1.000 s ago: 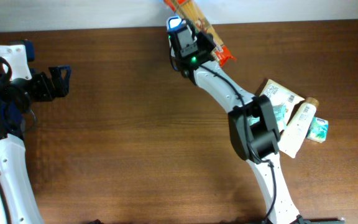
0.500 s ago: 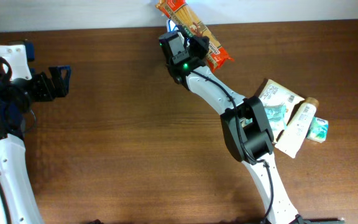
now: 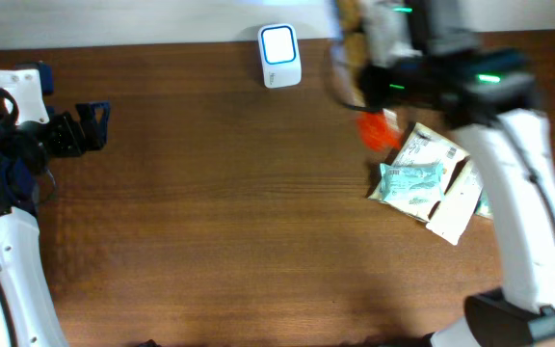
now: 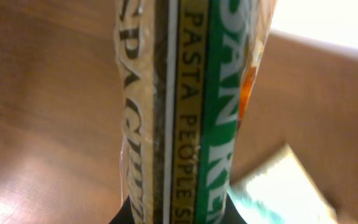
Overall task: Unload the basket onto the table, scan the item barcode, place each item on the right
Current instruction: 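Carry the spaghetti pack right and drop it on the pile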
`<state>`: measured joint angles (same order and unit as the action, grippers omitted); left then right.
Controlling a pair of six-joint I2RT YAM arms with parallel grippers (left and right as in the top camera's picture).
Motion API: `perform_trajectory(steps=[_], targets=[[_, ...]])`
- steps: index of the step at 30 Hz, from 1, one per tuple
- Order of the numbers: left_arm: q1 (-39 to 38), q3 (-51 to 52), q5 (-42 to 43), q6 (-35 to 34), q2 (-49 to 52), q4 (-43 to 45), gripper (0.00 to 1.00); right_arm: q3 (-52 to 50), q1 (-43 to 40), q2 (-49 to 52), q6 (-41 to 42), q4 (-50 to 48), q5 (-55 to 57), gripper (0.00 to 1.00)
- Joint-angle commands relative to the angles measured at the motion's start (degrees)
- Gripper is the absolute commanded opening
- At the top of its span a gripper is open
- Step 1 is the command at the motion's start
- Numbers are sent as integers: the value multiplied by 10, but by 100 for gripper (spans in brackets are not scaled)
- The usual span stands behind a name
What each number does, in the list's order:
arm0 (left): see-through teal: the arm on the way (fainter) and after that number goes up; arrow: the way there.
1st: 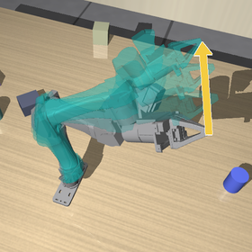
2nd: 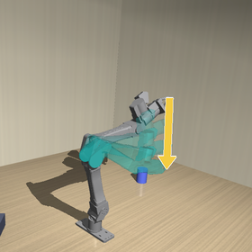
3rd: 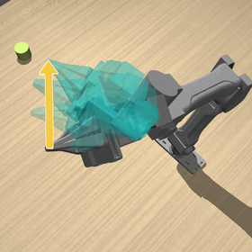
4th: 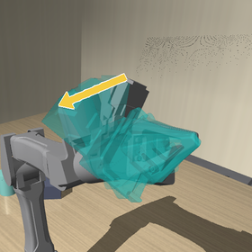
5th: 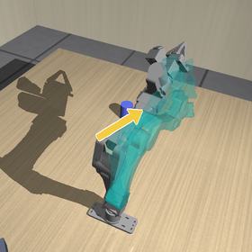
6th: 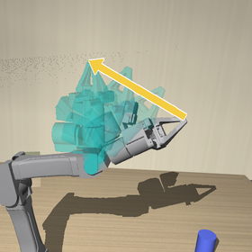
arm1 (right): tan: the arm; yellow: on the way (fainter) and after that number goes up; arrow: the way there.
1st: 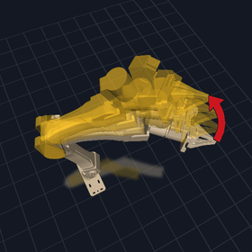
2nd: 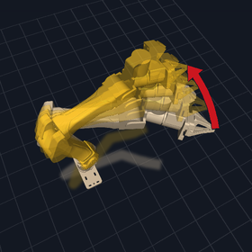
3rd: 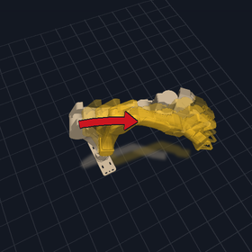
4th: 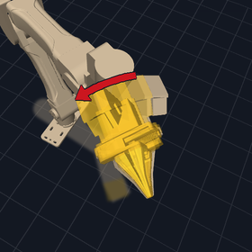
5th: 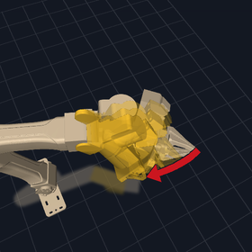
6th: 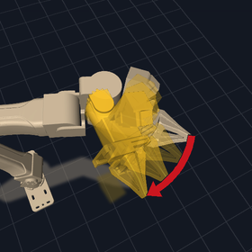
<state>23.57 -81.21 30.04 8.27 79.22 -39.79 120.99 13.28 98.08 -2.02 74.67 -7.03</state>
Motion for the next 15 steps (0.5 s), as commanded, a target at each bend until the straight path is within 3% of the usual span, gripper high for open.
perform_trajectory(steps=[1, 4, 6, 10, 13, 15], targets=[[-2, -4, 6, -3, -5, 1, 99, 10, -101, -5, 41, 77, -36, 4], [-2, -4, 6, -3, -5, 1, 99, 8, -179, 51, 41, 163, 7, 4], [-2, -4, 6, -3, -5, 1, 99, -24, -202, 95, 64, 166, 16, 4], [-2, -4, 6, -3, -5, 1, 99, -112, -205, 170, 201, 162, 163, 4], [-2, -4, 6, -3, -5, 1, 99, -167, -205, 177, 212, 130, 183, 4], [-2, -4, 6, -3, -5, 1, 99, -189, -205, 177, 212, 119, 182, 32]])
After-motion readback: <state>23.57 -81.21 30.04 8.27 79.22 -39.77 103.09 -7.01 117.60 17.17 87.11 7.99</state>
